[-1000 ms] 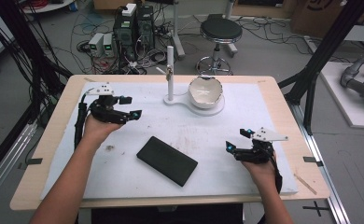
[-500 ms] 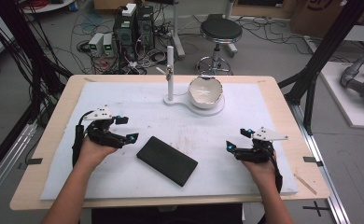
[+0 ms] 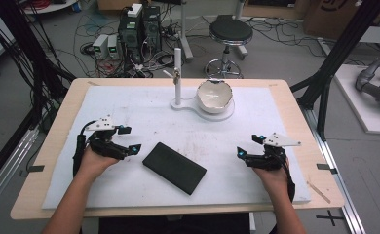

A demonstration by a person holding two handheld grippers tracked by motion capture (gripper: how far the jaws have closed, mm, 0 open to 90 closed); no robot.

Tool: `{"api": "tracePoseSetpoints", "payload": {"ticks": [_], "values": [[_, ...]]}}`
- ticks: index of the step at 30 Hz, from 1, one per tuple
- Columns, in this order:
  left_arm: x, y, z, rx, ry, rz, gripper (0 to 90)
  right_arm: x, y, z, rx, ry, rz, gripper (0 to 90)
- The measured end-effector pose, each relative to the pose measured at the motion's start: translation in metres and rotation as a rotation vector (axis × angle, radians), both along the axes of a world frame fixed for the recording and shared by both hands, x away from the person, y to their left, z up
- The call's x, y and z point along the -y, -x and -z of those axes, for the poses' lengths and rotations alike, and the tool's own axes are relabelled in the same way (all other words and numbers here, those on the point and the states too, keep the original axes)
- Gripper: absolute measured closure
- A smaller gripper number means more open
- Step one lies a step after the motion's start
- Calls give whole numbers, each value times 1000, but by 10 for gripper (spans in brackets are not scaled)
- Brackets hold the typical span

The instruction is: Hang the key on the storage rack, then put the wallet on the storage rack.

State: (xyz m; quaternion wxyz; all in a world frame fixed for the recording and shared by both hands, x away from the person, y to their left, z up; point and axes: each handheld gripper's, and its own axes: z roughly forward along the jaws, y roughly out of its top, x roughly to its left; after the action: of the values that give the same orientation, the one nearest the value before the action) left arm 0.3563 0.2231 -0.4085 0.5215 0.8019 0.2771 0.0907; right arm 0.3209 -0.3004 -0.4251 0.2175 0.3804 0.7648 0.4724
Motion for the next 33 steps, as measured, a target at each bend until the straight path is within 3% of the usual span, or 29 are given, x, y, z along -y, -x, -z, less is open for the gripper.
{"api": "tracePoseSetpoints", "payload": {"ticks": [11,16,21,27,33], "values": [[-6,-5,-2,18,43,-24,104,4,5,-2,-1,-2,1,196],[-9,-4,-5,29,37,-31,104,2,3,-3,-6,-5,5,196],[-9,-1,-7,43,29,-34,104,-4,4,-3,-11,0,-20,196],[-11,8,-8,65,-16,-39,104,-12,-1,-9,3,-4,-61,196],[-18,14,-7,62,-13,-62,104,-32,-10,-10,-48,-22,-151,196]]}}
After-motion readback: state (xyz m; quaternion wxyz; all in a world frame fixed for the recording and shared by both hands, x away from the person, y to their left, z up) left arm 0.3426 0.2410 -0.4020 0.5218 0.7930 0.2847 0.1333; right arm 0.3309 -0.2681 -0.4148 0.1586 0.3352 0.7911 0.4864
